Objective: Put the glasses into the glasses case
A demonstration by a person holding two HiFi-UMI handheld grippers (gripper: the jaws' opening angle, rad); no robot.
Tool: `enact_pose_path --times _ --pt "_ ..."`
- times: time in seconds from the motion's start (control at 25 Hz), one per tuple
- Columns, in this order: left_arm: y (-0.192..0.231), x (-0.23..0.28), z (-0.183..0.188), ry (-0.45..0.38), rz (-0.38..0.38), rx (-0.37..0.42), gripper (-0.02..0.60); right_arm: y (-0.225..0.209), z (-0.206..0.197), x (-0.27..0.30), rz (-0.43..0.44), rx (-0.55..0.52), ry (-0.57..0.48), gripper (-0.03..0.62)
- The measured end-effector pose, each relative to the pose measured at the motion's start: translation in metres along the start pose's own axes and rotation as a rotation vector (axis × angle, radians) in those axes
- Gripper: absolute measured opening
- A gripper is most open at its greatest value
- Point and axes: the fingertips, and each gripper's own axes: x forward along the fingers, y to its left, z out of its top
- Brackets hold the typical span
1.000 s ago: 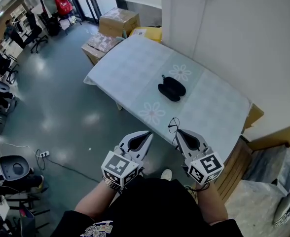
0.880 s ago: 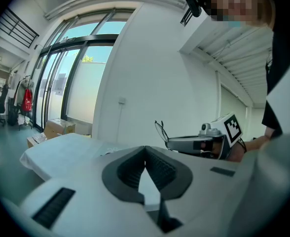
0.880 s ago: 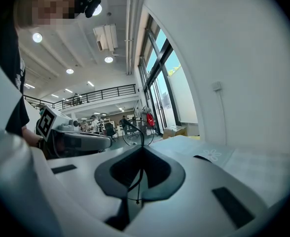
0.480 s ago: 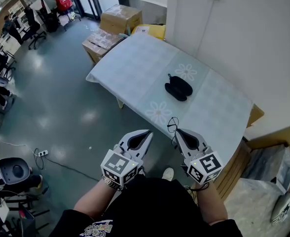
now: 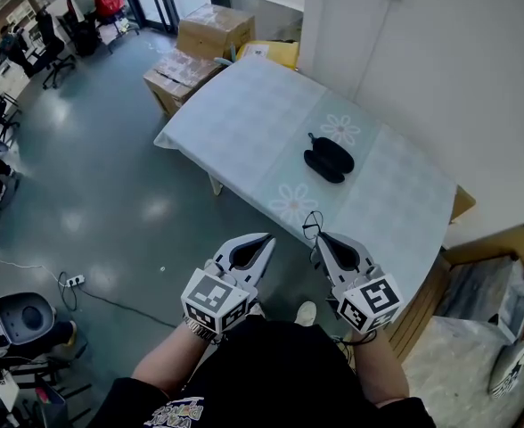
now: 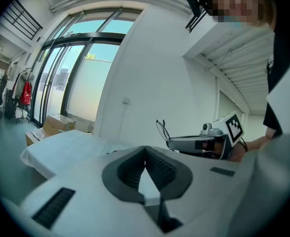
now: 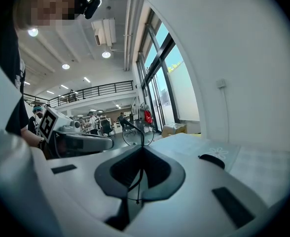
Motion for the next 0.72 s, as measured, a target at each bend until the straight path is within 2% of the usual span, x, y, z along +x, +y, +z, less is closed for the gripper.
enact_pose_path --times 0.72 --pt "0.055 -0.028 0.006 0.01 -0.073 0.032 0.028 0.034 0.006 0.051 -0.073 0.012 -0.038 0.026"
